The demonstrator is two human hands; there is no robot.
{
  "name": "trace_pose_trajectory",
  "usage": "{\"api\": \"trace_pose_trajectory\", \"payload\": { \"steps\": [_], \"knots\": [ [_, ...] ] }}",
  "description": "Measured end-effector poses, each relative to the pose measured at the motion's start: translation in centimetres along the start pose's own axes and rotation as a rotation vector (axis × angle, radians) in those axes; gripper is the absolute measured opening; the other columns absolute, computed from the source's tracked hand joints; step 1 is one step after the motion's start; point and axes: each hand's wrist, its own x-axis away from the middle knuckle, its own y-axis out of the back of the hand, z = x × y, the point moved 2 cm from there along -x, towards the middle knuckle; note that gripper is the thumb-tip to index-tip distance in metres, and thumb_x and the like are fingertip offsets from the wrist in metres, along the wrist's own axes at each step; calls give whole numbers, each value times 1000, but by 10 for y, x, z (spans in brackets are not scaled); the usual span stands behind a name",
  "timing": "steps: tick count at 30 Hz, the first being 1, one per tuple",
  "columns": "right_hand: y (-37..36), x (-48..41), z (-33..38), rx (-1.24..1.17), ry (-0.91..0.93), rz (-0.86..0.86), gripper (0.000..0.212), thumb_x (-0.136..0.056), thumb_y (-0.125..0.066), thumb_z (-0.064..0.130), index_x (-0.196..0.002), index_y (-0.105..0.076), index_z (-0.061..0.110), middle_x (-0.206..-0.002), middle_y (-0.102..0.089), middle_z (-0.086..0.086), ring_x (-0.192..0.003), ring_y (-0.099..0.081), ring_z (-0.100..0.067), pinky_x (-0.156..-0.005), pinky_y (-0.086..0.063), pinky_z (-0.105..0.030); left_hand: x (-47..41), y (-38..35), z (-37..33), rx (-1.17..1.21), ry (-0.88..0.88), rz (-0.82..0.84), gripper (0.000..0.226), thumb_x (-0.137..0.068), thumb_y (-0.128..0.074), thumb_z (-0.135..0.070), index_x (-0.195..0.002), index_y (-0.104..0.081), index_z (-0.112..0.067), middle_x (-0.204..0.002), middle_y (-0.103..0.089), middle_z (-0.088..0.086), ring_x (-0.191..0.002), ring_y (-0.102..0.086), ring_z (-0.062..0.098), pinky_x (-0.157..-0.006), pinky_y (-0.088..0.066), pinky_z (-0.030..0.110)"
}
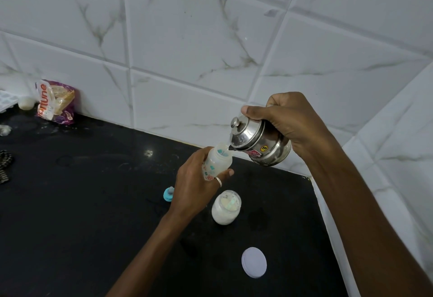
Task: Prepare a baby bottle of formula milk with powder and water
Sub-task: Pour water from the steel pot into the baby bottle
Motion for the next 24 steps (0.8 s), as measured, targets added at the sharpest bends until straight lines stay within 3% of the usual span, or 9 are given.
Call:
{"api": "trace_pose_trajectory", "payload": {
  "steps": [8,24],
  "knots": [
    [-2,-3,-1,36,2,-3,50,-72,-90,36,-57,-46,19,-43,-47,11,-40,-47,-3,-47,-40,-21,-1,-1,2,12,6,6,65,-78,-86,-40,-134,-58,-21,-125,-68,-4,-113,-67,16,-92,-60,40],
    [-2,-11,-6,40,-4,1,50,-71,-90,36,-57,-46,19,-42,-46,12,-39,-45,-3,-45,-38,-19,-5,-6,7,15,5,3,66,-77,-85,-45,-133,-59,-21,-124,-68,-5,-112,-67,15,-91,-61,40]
  ]
}}
